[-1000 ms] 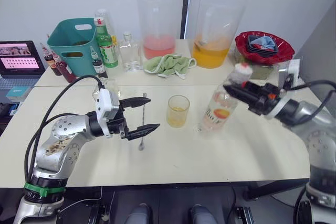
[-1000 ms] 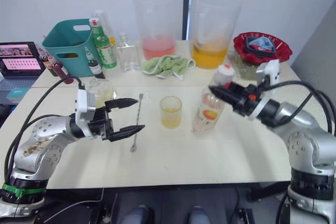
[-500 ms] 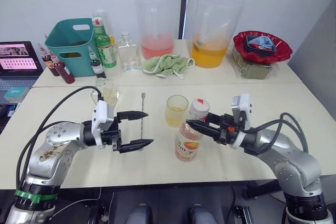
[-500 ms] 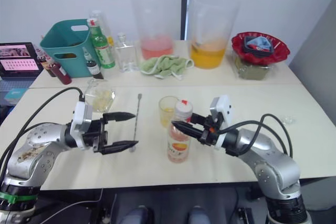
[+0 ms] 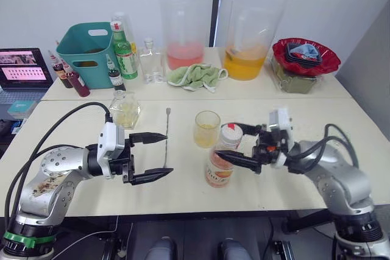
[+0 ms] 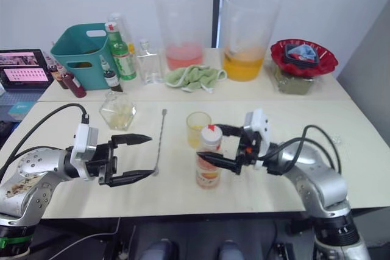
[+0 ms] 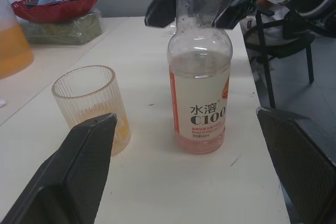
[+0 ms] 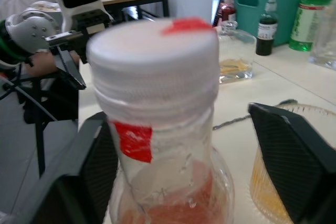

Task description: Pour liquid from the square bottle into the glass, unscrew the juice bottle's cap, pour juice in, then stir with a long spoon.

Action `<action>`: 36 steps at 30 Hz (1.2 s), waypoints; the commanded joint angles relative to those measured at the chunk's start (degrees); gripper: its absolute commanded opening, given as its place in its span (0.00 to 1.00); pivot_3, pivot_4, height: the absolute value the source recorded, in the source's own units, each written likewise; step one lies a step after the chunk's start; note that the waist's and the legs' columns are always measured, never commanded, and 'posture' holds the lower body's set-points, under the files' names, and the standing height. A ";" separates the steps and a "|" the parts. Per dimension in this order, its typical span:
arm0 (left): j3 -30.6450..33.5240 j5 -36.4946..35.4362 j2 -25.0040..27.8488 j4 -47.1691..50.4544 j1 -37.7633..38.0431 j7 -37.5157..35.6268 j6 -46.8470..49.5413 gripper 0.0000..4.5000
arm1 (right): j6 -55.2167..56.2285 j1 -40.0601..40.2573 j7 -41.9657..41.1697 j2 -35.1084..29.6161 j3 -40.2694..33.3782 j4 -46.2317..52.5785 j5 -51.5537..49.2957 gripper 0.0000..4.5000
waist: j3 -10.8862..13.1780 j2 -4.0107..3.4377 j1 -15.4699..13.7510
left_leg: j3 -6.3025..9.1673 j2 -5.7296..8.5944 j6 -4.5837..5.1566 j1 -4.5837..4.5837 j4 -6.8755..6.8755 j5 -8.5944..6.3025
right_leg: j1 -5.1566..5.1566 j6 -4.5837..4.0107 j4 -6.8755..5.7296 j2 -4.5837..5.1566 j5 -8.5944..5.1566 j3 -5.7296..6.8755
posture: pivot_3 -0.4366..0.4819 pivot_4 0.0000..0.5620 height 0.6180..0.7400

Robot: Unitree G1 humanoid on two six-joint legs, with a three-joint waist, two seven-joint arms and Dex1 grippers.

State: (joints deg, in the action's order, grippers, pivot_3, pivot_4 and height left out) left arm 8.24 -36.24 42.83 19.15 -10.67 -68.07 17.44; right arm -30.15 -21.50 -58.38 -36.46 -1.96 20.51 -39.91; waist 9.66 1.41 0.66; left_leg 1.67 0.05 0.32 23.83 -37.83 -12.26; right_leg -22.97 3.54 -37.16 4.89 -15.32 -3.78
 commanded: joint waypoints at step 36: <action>7.01 -10.84 3.91 12.75 2.72 9.63 9.47 1.00 | 5.34 -18.36 -23.12 -0.38 6.79 -16.77 2.10 0.29 | 0.03 -0.01 0.08 | 0.04 0.04 0.08 0.02 0.06 -0.08 | -0.15 0.00 -0.07 0.21 0.01 0.04 | 0.48 0.27 1.00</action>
State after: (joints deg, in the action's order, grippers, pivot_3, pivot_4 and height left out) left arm 15.38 -46.64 46.74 31.42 -7.08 -58.51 26.75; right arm -23.84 -39.77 -83.46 -36.20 7.95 0.36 -36.23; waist 9.69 1.39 0.74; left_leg 1.71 0.08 0.40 23.86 -37.75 -12.34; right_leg -23.13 3.53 -37.22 5.09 -15.31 -3.74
